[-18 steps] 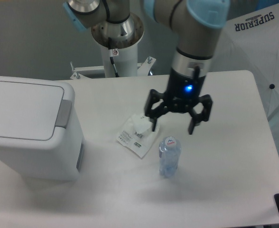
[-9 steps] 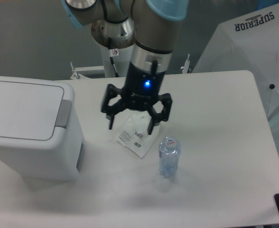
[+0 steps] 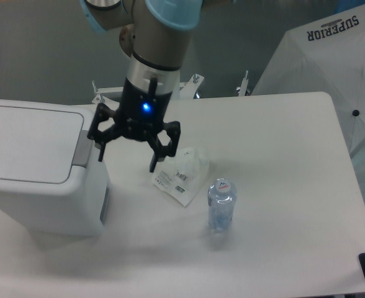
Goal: Open the trash can
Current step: 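Move the open gripper over the tissue toward the trash can lid, then push the gripper finger against the lid edge to flip it open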
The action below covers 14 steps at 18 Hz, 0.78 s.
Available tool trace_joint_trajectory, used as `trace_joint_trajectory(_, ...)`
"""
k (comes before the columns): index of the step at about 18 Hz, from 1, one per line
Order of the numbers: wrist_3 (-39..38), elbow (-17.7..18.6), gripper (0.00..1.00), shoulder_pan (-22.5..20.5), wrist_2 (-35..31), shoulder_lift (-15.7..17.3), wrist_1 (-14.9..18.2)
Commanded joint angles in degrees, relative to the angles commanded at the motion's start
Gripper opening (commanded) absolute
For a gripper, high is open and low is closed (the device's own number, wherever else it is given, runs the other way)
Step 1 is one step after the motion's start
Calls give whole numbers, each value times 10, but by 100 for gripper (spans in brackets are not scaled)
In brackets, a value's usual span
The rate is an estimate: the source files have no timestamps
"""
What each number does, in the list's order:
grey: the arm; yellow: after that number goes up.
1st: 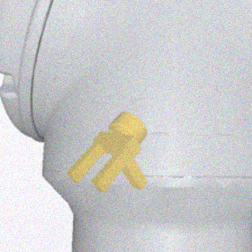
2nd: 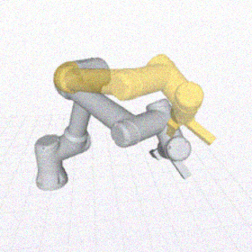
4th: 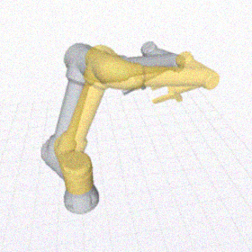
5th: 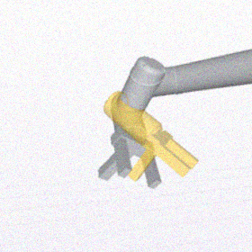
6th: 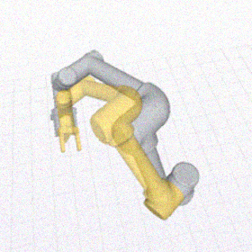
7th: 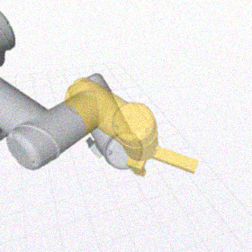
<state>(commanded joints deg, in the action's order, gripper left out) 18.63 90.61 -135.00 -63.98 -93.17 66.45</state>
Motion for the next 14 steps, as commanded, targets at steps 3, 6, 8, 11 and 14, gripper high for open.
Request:
trace_joint_trajectory(3, -2, 3, 100, 2, -3, -3, -2)
trace_joint_trajectory(6, -1, 4, 100, 5, -4, -13, -6)
trace_joint_trajectory(8, -1, 7, 100, 6, -4, -16, -11)
trace_joint_trajectory(11, -2, 9, 100, 11, -4, -18, -14)
trace_joint_trajectory(14, -1, 11, 100, 12, -4, -22, -16)
